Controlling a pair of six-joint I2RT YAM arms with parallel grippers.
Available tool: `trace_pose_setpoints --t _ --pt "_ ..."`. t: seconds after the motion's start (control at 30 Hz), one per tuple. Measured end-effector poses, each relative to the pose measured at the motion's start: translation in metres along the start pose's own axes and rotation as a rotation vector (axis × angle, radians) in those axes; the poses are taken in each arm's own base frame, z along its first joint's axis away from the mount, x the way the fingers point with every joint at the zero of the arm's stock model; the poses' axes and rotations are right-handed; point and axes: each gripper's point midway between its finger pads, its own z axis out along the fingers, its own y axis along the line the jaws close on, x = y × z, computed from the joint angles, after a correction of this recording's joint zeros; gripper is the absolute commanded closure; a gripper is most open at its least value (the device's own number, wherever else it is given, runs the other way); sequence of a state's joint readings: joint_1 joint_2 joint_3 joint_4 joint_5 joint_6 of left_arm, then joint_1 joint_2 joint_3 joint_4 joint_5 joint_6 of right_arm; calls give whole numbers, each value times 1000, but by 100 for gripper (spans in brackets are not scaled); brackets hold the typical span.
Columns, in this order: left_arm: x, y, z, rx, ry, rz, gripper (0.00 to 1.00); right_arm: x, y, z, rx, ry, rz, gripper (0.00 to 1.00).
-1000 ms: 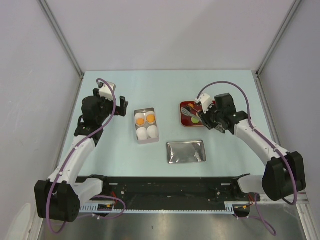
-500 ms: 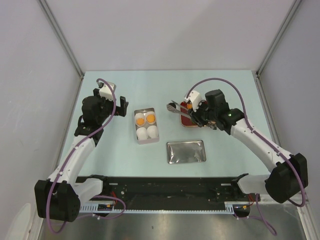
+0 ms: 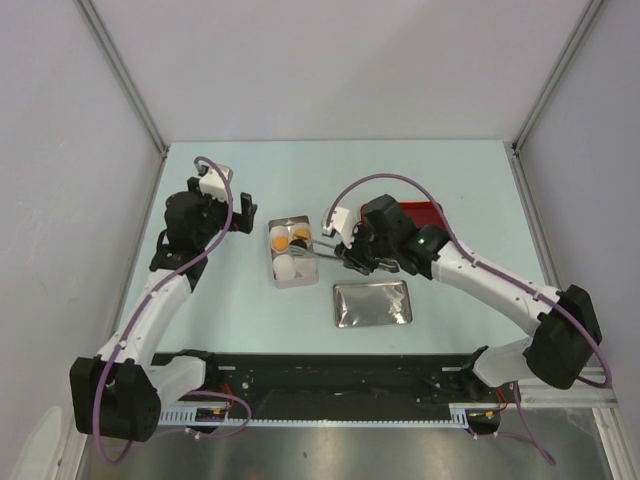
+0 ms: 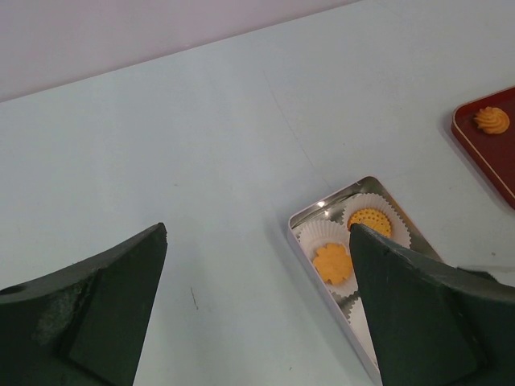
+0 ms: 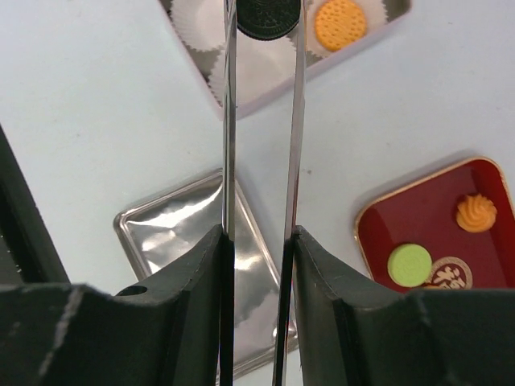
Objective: Pack the cookies
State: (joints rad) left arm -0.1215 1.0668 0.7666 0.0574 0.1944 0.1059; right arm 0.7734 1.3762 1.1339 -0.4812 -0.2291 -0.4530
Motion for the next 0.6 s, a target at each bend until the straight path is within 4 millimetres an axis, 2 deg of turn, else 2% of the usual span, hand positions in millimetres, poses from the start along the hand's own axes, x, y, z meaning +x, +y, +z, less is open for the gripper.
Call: trace_pose_setpoints --t 0.2,0.6 --pt "0 0 0 0 1 0 0 4 20 20 -58 39 -25 69" --pt "2 0 1 0 6 0 0 9 26 44 -89 80 -30 69"
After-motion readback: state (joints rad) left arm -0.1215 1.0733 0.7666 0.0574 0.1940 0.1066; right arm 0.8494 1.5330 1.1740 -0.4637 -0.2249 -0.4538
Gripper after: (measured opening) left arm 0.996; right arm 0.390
